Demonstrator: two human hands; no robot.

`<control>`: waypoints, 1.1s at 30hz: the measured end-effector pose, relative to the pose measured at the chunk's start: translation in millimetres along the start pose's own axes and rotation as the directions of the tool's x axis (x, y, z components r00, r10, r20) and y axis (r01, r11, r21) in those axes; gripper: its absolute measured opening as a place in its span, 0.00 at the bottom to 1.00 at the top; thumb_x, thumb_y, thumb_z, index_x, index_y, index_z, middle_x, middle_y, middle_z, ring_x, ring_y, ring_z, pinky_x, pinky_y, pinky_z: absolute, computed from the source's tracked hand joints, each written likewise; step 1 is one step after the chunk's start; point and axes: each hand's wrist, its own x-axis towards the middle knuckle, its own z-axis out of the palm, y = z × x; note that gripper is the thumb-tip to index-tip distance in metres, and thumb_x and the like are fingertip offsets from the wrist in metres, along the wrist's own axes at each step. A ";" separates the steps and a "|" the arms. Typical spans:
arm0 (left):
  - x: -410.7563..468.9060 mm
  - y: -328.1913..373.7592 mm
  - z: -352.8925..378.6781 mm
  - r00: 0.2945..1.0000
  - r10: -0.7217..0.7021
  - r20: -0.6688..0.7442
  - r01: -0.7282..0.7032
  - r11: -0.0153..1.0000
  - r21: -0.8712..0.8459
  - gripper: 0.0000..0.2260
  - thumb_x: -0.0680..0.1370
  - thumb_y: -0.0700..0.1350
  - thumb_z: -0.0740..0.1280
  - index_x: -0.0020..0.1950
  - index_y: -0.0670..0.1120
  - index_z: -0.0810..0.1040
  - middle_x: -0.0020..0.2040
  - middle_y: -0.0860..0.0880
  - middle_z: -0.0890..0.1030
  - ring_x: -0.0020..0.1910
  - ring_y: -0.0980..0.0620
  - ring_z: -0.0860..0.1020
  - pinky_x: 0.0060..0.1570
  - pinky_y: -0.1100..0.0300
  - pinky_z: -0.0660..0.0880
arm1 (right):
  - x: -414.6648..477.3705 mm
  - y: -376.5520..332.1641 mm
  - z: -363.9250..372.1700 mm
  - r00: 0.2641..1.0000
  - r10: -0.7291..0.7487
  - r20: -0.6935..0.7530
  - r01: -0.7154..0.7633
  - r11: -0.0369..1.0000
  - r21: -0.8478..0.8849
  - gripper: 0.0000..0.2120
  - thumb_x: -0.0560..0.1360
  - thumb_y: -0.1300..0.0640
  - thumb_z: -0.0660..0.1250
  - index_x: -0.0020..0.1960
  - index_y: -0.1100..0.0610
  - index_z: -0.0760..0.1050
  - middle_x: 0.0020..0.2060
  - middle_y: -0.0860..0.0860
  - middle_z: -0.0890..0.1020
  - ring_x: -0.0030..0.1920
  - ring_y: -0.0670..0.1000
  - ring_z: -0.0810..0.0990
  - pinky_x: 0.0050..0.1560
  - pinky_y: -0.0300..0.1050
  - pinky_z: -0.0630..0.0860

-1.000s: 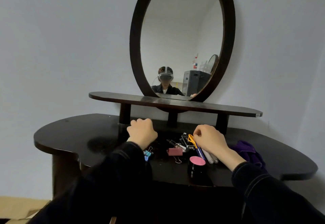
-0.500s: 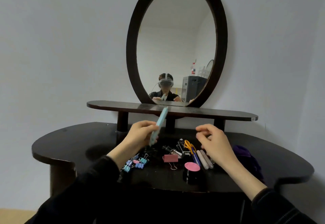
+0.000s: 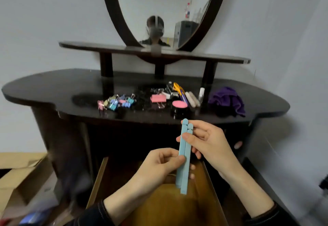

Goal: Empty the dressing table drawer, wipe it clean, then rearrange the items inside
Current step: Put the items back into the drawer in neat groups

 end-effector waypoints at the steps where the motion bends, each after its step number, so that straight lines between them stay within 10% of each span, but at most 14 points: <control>1: -1.6 -12.2 1.1 1.000 -0.026 0.007 0.026 1.000 -0.014 0.10 0.81 0.48 0.66 0.55 0.44 0.83 0.54 0.40 0.85 0.54 0.39 0.84 0.53 0.47 0.81 | -4.6 8.6 -2.1 0.999 0.043 0.017 -0.043 0.999 -0.015 0.11 0.79 0.59 0.70 0.62 0.52 0.78 0.44 0.52 0.88 0.33 0.49 0.78 0.28 0.38 0.74; 12: 9.1 -185.6 1.3 0.783 -0.612 0.112 0.604 0.791 0.098 0.11 0.78 0.43 0.71 0.59 0.41 0.79 0.50 0.42 0.86 0.51 0.46 0.85 0.54 0.50 0.82 | -52.5 170.6 -8.5 0.765 0.615 0.190 -0.499 0.754 -0.427 0.06 0.80 0.60 0.69 0.57 0.58 0.79 0.48 0.56 0.85 0.40 0.50 0.82 0.37 0.43 0.79; 22: 12.0 -242.7 14.2 0.740 -0.672 -0.029 0.636 0.685 0.356 0.14 0.78 0.38 0.70 0.62 0.37 0.75 0.49 0.36 0.83 0.34 0.51 0.82 0.41 0.53 0.82 | -51.1 213.9 20.0 0.503 0.818 0.278 -0.112 0.381 -0.918 0.10 0.82 0.62 0.62 0.62 0.57 0.71 0.45 0.55 0.80 0.42 0.55 0.82 0.42 0.49 0.82; 27: 8.5 -249.8 11.4 0.790 -0.611 -0.056 0.525 0.625 0.578 0.14 0.76 0.43 0.73 0.60 0.42 0.78 0.47 0.43 0.84 0.43 0.46 0.84 0.44 0.51 0.83 | -54.1 213.8 24.1 0.549 0.789 0.274 0.178 0.210 -0.961 0.06 0.80 0.70 0.61 0.51 0.61 0.71 0.45 0.55 0.76 0.43 0.57 0.76 0.37 0.48 0.70; 33: 4.9 -255.4 13.7 0.846 -0.531 0.050 0.287 0.532 0.796 0.18 0.75 0.47 0.71 0.64 0.47 0.78 0.58 0.49 0.81 0.55 0.51 0.80 0.55 0.51 0.79 | -64.1 214.9 24.4 0.616 0.686 0.387 0.516 0.019 -0.856 0.20 0.75 0.68 0.69 0.66 0.62 0.71 0.61 0.59 0.74 0.61 0.63 0.73 0.49 0.53 0.70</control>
